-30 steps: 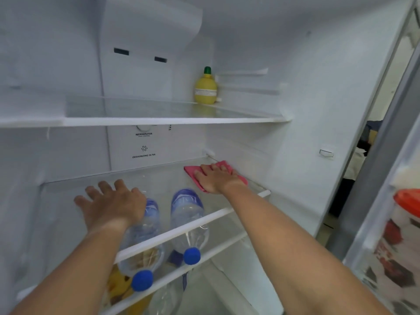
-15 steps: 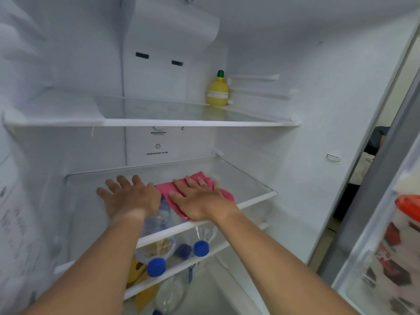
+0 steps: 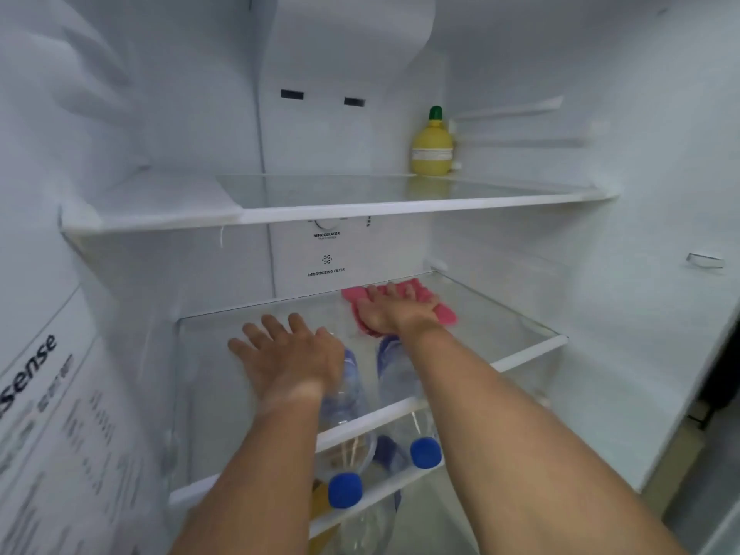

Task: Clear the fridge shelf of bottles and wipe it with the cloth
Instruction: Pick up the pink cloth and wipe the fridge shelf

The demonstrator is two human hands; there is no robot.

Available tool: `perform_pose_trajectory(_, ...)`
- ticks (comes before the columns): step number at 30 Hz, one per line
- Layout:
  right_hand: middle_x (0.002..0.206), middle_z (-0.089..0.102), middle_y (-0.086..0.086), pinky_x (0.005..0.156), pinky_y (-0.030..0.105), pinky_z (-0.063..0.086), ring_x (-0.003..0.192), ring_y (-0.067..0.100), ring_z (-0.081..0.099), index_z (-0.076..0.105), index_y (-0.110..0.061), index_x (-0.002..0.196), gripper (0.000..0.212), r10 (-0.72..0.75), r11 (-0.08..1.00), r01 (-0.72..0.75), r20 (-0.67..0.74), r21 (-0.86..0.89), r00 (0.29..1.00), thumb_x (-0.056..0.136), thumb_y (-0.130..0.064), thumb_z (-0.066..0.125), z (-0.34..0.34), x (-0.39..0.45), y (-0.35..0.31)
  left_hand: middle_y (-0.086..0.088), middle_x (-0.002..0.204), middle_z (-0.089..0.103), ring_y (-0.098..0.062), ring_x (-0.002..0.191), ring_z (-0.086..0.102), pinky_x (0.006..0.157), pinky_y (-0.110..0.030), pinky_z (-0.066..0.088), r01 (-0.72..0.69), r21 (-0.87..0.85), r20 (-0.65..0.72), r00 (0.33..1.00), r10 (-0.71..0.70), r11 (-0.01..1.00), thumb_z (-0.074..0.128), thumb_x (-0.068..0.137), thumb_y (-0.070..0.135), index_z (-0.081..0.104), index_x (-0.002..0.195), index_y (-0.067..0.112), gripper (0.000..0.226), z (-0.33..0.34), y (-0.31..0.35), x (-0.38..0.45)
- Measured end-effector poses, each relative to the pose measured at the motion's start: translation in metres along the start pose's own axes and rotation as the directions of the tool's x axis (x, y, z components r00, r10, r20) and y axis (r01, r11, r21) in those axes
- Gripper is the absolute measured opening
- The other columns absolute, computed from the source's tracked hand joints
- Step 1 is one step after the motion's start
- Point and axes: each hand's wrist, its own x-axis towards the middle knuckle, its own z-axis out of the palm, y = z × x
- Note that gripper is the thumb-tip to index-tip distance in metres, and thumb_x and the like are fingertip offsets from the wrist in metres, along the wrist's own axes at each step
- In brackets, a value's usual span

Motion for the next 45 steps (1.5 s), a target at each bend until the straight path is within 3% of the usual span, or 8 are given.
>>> perform_pose_trajectory(3,0.168,0.0,-0.009,0.117,0.064,-0.007,0.154,0.024,-0.004,0.01,-0.042,0.157,0.059,-0.293,0.954,0.296,0.061,-0.039,0.954,0.1,-0.055,0.017,0.004,0.01,-0.025,-0.016,0.167,0.008,-0.042,0.152,0.008,0.121,-0.059,0.007,0.0,0.014,0.003,1.0,0.0,1.0,0.018,0.101,0.046,0.017,0.158,0.016,0.065,0.001,-0.001,0.003)
perform_pose_trajectory(6,0.168,0.007,-0.008,0.12,0.057,-0.001,0.154,0.021,0.002,0.014,-0.043,0.156,0.061,-0.401,0.913,0.403,0.048,-0.059,0.915,0.098,-0.062,0.015,0.001,0.025,-0.008,-0.016,0.167,0.008,-0.041,0.152,0.008,0.121,-0.059,0.007,-0.009,-0.016,-0.01,1.0,0.009,1.0,0.016,0.101,0.046,0.017,0.158,0.017,0.065,0.002,-0.002,0.003)
perform_pose_trajectory(15,0.167,0.012,-0.002,0.12,0.052,0.004,0.153,0.024,0.008,0.017,-0.035,0.157,0.067,-0.09,0.995,0.087,-0.045,-0.057,0.995,0.096,-0.064,0.014,-0.017,0.07,0.075,-0.012,0.166,0.014,-0.039,0.151,0.012,0.121,-0.059,0.01,-0.022,-0.027,-0.027,0.999,0.021,0.999,0.017,0.1,0.047,0.022,0.155,0.02,0.061,0.004,-0.002,0.006)
perform_pose_trajectory(19,0.167,0.014,0.0,0.121,0.049,0.005,0.153,0.022,0.009,0.022,-0.03,0.157,0.065,-0.034,0.999,0.031,-0.073,-0.044,0.997,0.098,-0.058,0.015,-0.017,0.063,0.085,-0.012,0.165,0.016,-0.04,0.151,0.014,0.12,-0.059,0.011,-0.004,-0.03,-0.014,1.0,0.004,1.0,0.016,0.099,0.048,0.025,0.153,0.02,0.061,0.005,-0.004,0.008)
perform_pose_trajectory(26,0.168,0.005,0.004,0.123,0.046,0.003,0.154,0.022,0.003,0.013,-0.018,0.16,0.072,0.052,0.995,-0.058,-0.076,-0.075,0.996,0.098,-0.056,0.014,-0.016,0.025,0.103,-0.013,0.165,0.016,-0.04,0.151,0.014,0.12,-0.059,0.011,-0.006,-0.057,-0.02,1.0,0.005,0.998,0.018,0.099,0.048,0.026,0.153,0.019,0.062,0.003,-0.002,0.006)
perform_pose_trajectory(35,0.168,-0.007,0.006,0.117,0.063,-0.006,0.154,0.028,-0.008,0.005,-0.025,0.16,0.073,0.231,0.97,-0.234,-0.045,-0.067,0.972,0.097,-0.06,0.011,-0.012,-0.046,0.107,-0.015,0.159,0.029,-0.039,0.148,0.022,0.119,-0.057,0.015,0.016,-0.101,-0.026,0.999,-0.019,0.995,0.024,0.099,0.043,0.039,0.147,0.015,0.057,-0.005,-0.001,-0.003)
perform_pose_trajectory(39,0.168,-0.01,0.004,0.114,0.069,-0.009,0.153,0.032,-0.012,0.0,-0.029,0.159,0.072,0.189,0.979,-0.189,-0.003,-0.077,0.982,0.096,-0.061,0.009,-0.01,-0.072,0.098,-0.014,0.154,0.038,-0.035,0.145,0.028,0.12,-0.051,0.018,0.101,-0.146,-0.019,0.994,-0.105,0.984,0.029,0.097,0.04,0.047,0.142,0.016,0.054,-0.012,-0.004,-0.018)
perform_pose_trajectory(45,0.168,-0.008,-0.003,0.114,0.069,-0.009,0.153,0.031,-0.01,0.001,-0.035,0.158,0.069,-0.114,0.989,0.117,0.03,-0.09,0.993,0.096,-0.064,0.008,0.002,-0.107,0.054,-0.021,0.163,0.017,-0.039,0.151,0.015,0.122,-0.054,0.012,0.305,-0.137,0.041,0.952,-0.302,0.942,0.032,0.097,0.044,0.032,0.153,0.016,0.062,-0.022,-0.028,-0.044)
